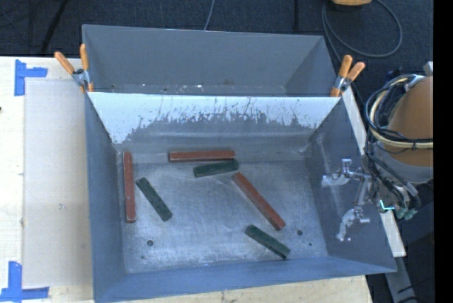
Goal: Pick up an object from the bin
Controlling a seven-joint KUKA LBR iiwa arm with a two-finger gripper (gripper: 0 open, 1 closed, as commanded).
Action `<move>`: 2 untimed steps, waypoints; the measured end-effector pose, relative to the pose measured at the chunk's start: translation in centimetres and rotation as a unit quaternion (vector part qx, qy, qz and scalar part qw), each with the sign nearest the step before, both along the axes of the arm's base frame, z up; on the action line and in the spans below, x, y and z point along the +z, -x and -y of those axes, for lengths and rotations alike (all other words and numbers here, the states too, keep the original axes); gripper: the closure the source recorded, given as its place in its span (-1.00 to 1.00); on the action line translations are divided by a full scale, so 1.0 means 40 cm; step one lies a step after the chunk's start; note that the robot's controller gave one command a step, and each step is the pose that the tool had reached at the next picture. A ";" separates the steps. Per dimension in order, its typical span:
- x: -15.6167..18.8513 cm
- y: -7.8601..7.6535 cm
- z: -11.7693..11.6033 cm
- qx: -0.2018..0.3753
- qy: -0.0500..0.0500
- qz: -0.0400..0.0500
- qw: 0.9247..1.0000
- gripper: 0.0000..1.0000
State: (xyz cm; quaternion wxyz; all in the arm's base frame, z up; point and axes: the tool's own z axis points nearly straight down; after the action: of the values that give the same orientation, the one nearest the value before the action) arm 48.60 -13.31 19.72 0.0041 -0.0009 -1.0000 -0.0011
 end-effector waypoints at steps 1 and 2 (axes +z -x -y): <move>0.008 -0.004 -0.001 0.001 0.001 0.003 1.000 -1.00; -0.097 0.016 0.032 -0.013 0.002 0.008 1.000 -1.00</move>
Offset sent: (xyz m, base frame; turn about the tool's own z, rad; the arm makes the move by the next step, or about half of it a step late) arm -0.0162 -0.0232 -0.0733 0.0461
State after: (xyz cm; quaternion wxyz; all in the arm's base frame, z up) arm 47.97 -14.58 15.86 -0.0037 -0.0138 -0.9999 0.0007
